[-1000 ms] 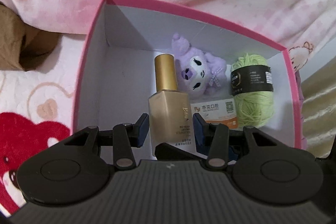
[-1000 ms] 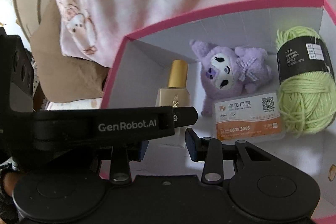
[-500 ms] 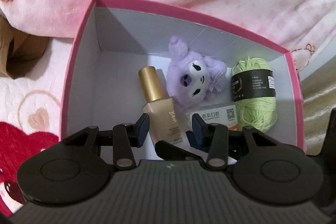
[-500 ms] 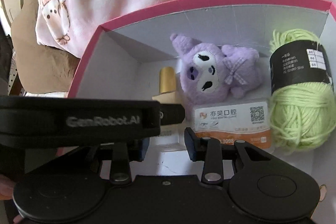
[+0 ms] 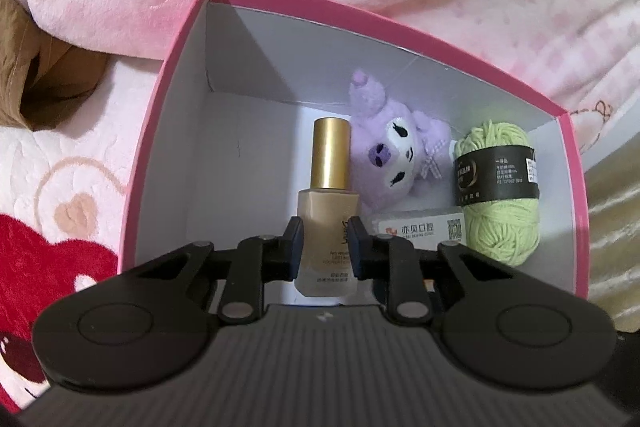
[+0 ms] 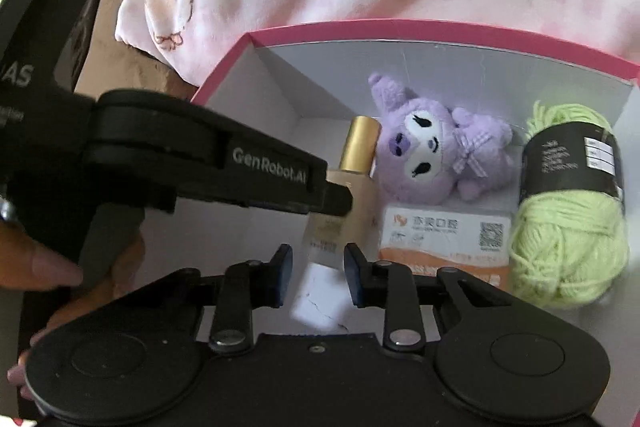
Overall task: Organize objects
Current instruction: 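Open the left gripper to release the bottle beside the doll, then move the left tool back down to the blue-printed wet-wipe pack, then close the left gripper on the wet-wipe pack's edge, then lift the wet-wipe pack with the left gripper into the pink box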
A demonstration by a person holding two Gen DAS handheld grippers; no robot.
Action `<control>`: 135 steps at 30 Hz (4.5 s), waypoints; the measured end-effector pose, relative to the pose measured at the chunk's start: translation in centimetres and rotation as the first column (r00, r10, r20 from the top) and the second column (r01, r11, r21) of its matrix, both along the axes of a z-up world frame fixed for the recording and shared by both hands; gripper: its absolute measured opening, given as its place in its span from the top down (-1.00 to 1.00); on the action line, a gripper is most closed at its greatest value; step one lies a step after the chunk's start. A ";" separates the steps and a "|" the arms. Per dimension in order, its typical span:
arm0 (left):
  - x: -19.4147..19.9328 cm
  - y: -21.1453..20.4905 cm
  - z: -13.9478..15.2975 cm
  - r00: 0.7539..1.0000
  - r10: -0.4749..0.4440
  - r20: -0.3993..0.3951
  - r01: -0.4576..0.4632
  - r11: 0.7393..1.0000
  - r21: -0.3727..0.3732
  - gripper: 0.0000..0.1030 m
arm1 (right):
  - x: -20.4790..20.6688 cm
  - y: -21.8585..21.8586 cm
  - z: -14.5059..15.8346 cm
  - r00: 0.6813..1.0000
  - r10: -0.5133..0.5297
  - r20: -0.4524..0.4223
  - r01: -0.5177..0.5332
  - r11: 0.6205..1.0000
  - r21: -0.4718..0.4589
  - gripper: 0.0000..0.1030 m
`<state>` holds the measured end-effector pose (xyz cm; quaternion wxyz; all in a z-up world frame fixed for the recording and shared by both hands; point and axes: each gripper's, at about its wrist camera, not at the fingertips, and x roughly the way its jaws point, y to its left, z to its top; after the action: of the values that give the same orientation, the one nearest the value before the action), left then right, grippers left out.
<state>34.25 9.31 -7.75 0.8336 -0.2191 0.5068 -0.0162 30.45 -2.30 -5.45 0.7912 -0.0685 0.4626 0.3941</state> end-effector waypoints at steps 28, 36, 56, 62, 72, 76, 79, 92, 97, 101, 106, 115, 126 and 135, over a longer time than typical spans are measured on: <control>-14.8 -5.7 15.9 0.948 -0.309 0.073 0.287 0.932 0.219 -0.04 | -10.4 -12.9 13.3 0.985 0.052 0.167 -0.051 0.999 -0.012 0.06; -17.6 -7.0 16.5 0.940 -0.337 0.052 0.319 0.922 0.219 -0.12 | -13.3 -15.8 14.4 0.986 0.037 0.161 -0.044 0.998 0.043 -0.08; -19.4 -8.1 8.9 0.949 -0.315 0.030 0.295 0.914 0.278 -0.27 | -14.0 -17.2 6.2 0.992 -0.042 0.120 0.031 0.995 0.095 -0.49; -19.3 -7.3 5.9 0.966 -0.255 0.034 0.237 0.936 0.260 -0.29 | -12.7 -16.2 3.9 0.996 -0.044 0.072 0.040 0.997 0.064 -0.50; -17.7 -7.6 1.8 0.969 -0.221 0.112 0.191 0.955 0.226 -0.25 | -9.3 -15.7 -1.7 0.992 -0.124 -0.038 0.125 0.991 0.047 -0.50; -16.5 -7.5 0.0 0.980 -0.192 0.058 0.177 0.964 0.198 -0.24 | -9.9 -16.4 -4.4 0.991 -0.125 -0.037 0.127 0.991 0.050 -0.50; -16.2 -7.8 -0.7 0.977 -0.201 0.073 0.181 0.959 0.216 -0.24 | -10.0 -16.5 -5.0 0.993 -0.118 -0.023 0.120 0.990 0.079 -0.49; -14.1 -10.4 -3.1 0.972 -0.225 0.067 0.201 0.945 0.257 0.09 | -8.3 -14.1 -6.7 0.995 -0.097 0.004 0.096 0.989 0.115 0.42; -13.0 -9.9 -3.3 0.988 -0.146 0.048 0.134 0.972 0.193 0.00 | -8.0 -15.0 -6.9 0.996 -0.092 -0.012 0.093 0.987 0.130 0.58; -13.0 -10.3 -3.1 0.990 -0.125 0.061 0.114 0.981 0.160 0.05 | -8.1 -15.7 -6.7 0.996 -0.086 -0.039 0.091 0.988 0.129 0.59; -13.4 -11.3 -1.9 0.987 -0.138 0.079 0.131 0.987 0.089 0.13 | -8.8 -16.5 -6.2 0.997 -0.080 -0.018 0.081 0.992 0.094 0.58; -15.0 -13.3 -2.6 0.990 -0.141 -0.002 0.141 0.990 0.003 0.36 | -8.8 -19.0 -5.1 0.994 -0.077 -0.071 0.080 0.996 0.045 0.18; -16.1 -13.1 -4.0 0.996 -0.087 0.029 0.087 0.996 -0.015 0.33 | -9.7 -18.5 -6.1 0.998 -0.062 -0.032 0.063 0.998 0.013 -0.17; -17.5 -14.3 -3.1 0.990 -0.128 0.052 0.127 0.992 0.018 0.41 | -11.6 -17.2 -4.7 0.999 -0.045 -0.020 0.044 0.997 -0.066 -0.12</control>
<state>16.76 -4.97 -10.86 0.8455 -0.1798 0.4977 -0.0715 18.89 -19.54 -10.15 0.7920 -0.0798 0.4853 0.3617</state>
